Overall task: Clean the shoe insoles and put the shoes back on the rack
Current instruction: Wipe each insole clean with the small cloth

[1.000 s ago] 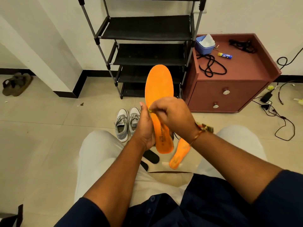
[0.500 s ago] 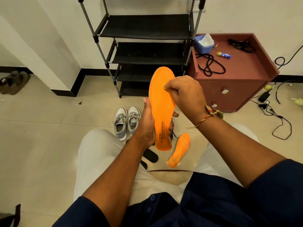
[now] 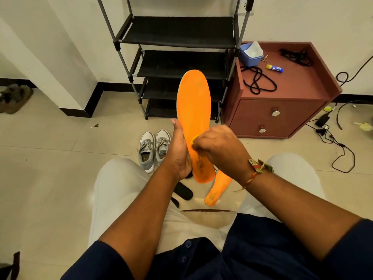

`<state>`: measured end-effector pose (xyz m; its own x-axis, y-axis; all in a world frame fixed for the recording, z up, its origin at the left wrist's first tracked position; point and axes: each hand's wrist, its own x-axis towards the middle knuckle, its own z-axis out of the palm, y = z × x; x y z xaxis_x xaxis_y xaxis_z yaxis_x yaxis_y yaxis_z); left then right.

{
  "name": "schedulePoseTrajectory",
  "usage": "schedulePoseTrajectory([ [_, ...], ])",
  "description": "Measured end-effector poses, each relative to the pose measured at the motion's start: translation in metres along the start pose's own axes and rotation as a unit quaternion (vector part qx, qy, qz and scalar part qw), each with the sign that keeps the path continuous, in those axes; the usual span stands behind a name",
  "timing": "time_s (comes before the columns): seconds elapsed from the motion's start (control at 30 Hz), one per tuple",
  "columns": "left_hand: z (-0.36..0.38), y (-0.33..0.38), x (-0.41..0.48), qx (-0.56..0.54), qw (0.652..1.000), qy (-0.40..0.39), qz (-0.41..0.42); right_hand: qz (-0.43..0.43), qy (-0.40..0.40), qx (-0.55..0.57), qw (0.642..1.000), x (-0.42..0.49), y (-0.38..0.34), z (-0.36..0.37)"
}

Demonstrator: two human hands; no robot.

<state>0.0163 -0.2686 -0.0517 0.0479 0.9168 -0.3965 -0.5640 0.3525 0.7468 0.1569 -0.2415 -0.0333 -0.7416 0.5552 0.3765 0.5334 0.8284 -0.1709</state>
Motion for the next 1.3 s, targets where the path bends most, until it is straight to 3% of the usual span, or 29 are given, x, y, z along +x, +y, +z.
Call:
schedulePoseTrajectory([
  [0.2, 0.004, -0.006, -0.003, 0.018, 0.996, -0.072, -0.042, 0.111, 0.116, -0.019, 0.987, 0.043, 0.033, -0.024],
  [0.27, 0.004, -0.007, -0.004, 0.016, 0.994, -0.089, -0.053, 0.137, 0.117, 0.013, 0.984, 0.051, 0.036, -0.025],
  [0.53, -0.003, 0.005, 0.0, -0.042, 0.999, 0.01, -0.024, 0.062, 0.035, 0.112, 0.991, 0.013, -0.006, 0.008],
  [0.77, 0.005, 0.002, -0.001, 0.001, 1.0, 0.003, -0.016, 0.01, 0.041, 0.041, 0.998, 0.008, 0.003, 0.005],
  [0.97, 0.002, -0.004, -0.003, 0.076, 0.994, -0.074, -0.026, 0.132, 0.149, 0.055, 0.978, 0.051, 0.032, -0.017],
  [1.1, 0.0, -0.003, -0.003, 0.108, 0.99, -0.085, -0.027, 0.256, 0.143, 0.157, 0.943, 0.067, 0.049, -0.027],
  [1.3, -0.004, 0.002, -0.001, 0.059, 0.996, -0.065, -0.019, 0.226, 0.114, 0.17, 0.953, 0.04, 0.024, -0.014],
])
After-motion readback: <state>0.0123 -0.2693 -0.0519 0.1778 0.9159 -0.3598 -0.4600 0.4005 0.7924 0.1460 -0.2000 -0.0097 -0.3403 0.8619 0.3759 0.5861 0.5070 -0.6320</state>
